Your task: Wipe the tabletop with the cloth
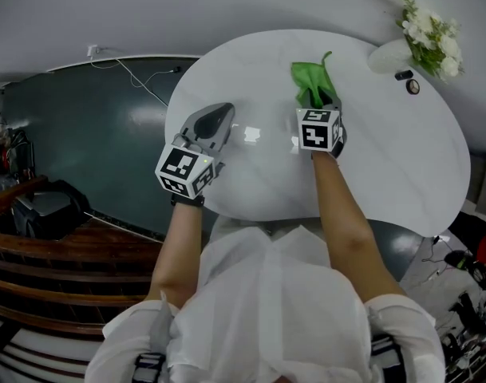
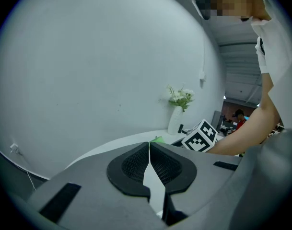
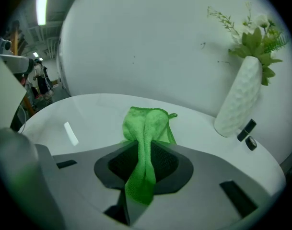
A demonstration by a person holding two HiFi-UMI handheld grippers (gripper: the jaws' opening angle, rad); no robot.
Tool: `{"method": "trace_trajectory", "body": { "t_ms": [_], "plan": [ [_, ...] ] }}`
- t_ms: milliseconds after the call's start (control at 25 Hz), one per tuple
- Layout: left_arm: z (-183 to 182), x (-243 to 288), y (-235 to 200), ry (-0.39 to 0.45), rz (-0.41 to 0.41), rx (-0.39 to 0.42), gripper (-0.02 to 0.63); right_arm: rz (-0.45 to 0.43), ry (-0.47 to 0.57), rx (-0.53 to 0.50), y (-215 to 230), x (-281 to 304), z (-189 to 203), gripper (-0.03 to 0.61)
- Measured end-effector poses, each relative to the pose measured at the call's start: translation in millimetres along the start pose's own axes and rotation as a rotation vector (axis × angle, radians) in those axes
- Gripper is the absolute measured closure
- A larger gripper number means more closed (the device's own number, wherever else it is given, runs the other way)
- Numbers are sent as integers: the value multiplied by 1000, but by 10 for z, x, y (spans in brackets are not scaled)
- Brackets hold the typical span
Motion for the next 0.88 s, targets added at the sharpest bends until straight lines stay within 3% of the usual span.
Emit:
{"method": "trace_trajectory", "body": {
  "t_ms": [240,480,640,720,880],
  "plan": [
    [36,-13,-140,-7,-13,-18,592,-116,24,-114,-493,148,-319,509],
    [42,-16,-225,-14,-27,-27,592,-293,41,-249,-953,269,-624,509],
    [36,7,-216,-10,-31,-29,592,-398,59,-363,-998,333,-726,509],
    [38,10,-205,-12,-37,-29,592,-402,66,-369,-861,356,-731,509],
    [48,3,-179,-13,-60,-33,592,-288,55,-298,-361,418,-669,509]
  ]
}}
Point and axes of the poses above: the fingertips, and each gripper's own axes: x forward along the fingers, y to its right, z out of its underside, the point moved 10 cm from there along -x, backward along the fingers, and after that the axes turned 9 degrees about -y, right-handed, at the moved point
